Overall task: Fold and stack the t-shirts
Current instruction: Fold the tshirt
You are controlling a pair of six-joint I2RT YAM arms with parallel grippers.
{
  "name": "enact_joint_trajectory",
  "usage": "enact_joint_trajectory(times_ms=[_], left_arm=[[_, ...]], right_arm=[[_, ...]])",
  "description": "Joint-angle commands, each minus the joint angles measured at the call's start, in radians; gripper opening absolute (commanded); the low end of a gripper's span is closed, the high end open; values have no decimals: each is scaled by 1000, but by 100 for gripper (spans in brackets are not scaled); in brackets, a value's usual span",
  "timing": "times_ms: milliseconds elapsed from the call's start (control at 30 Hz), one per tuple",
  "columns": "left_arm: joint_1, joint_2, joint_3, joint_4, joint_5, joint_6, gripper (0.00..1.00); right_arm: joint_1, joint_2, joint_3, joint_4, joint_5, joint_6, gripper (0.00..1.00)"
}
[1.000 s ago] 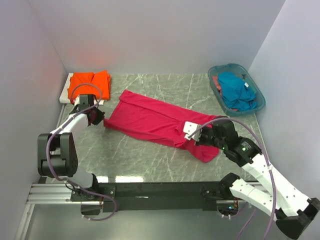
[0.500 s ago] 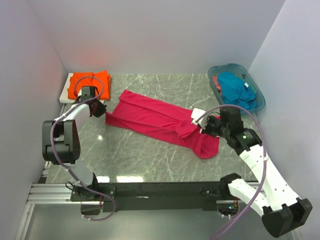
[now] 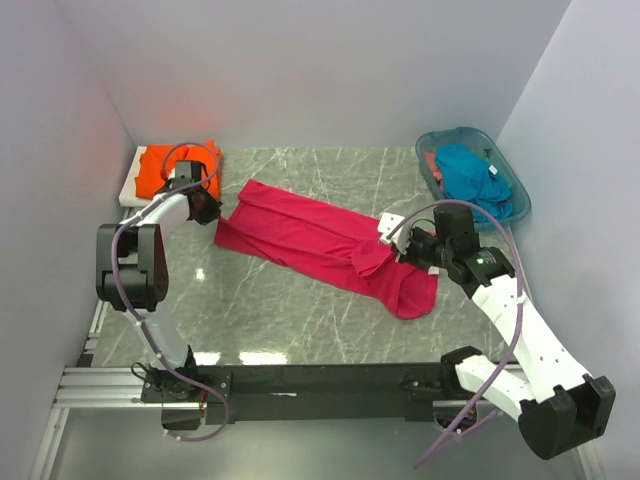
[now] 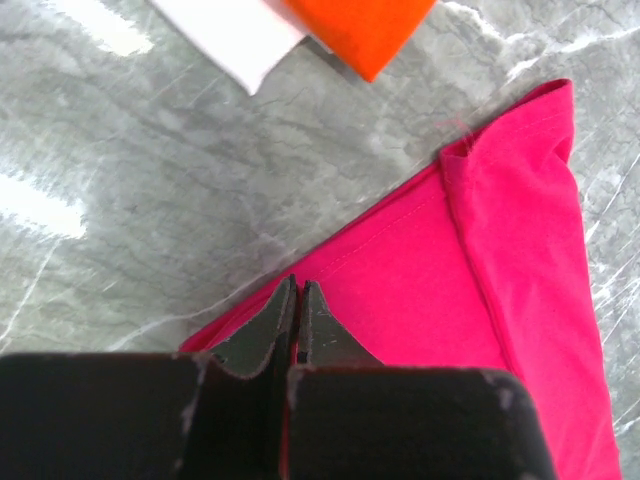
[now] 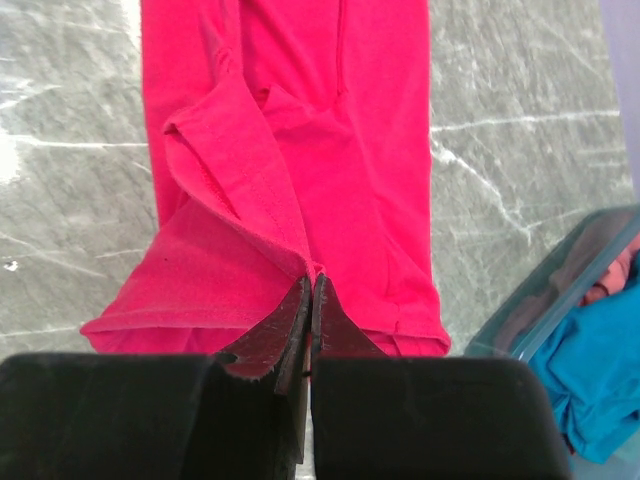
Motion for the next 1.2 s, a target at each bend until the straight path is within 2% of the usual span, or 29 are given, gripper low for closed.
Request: enact_joint_trajectory(times_ms=[0,667,1167], left_arm=[[-21,19,61,-14,-23,29,1],[-44,127,184,-71,-60,50,1],[-61,161,234,-98,-66,66,1]], right_arm=[[-28,17,47,48,-13,-2,0],[-106,43,54,32,-29,-18,0],[-115,61,46,46,-36,-6,0]])
